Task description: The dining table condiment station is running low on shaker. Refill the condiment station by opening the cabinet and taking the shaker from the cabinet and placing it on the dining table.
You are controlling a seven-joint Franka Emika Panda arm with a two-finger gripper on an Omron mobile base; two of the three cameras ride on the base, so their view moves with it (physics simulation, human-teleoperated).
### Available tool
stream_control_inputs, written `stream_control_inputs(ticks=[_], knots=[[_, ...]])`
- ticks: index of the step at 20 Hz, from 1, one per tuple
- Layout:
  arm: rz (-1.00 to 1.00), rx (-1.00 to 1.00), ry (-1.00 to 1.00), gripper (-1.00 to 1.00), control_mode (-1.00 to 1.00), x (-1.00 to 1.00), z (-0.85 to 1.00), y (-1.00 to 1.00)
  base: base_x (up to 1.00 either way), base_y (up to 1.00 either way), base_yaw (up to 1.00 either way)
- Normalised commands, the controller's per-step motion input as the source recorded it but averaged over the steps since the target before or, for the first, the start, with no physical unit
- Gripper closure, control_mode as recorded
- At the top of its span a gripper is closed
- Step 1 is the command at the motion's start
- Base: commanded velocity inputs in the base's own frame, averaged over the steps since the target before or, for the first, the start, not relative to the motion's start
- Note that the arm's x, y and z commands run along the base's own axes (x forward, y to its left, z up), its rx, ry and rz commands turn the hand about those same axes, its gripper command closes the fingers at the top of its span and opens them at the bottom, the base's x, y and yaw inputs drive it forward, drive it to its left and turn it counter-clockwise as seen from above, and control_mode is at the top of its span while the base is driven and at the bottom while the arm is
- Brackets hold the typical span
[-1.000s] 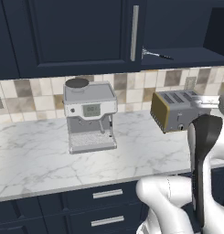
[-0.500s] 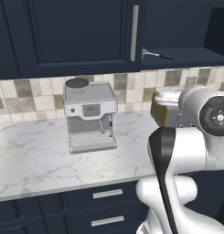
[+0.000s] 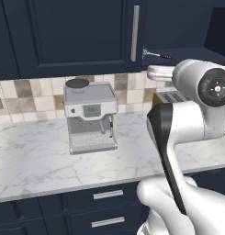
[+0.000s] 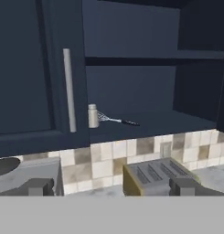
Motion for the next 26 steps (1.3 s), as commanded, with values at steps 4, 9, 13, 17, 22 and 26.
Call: stream_control_inputs(ticks=[4, 9, 13, 17, 22, 26], knots=[[0.16, -0.01, -0.14, -1.0, -1.0, 0.88, -0.01, 0.0, 0.0, 0.0, 0.0], [0.13, 0.0, -0.12, -1.0, -1.0, 0.89, 0.0, 0.0, 0.0, 0.0, 0.0], [0.12, 0.0, -0.06, -1.0, -1.0, 0.81, 0.0, 0.02, 0.0, 0.0, 0.0], [0.0, 0.0, -0.02, -1.0, -1.0, 0.0, -0.02, 0.03, 0.0, 0.0, 0.0], [0.0, -0.05, -0.12, -1.0, -1.0, 0.16, -0.02, 0.0, 0.0, 0.0, 0.0], [0.03, -0.07, -0.2, -1.0, -1.0, 0.24, 0.0, 0.0, 0.0, 0.0, 0.0]])
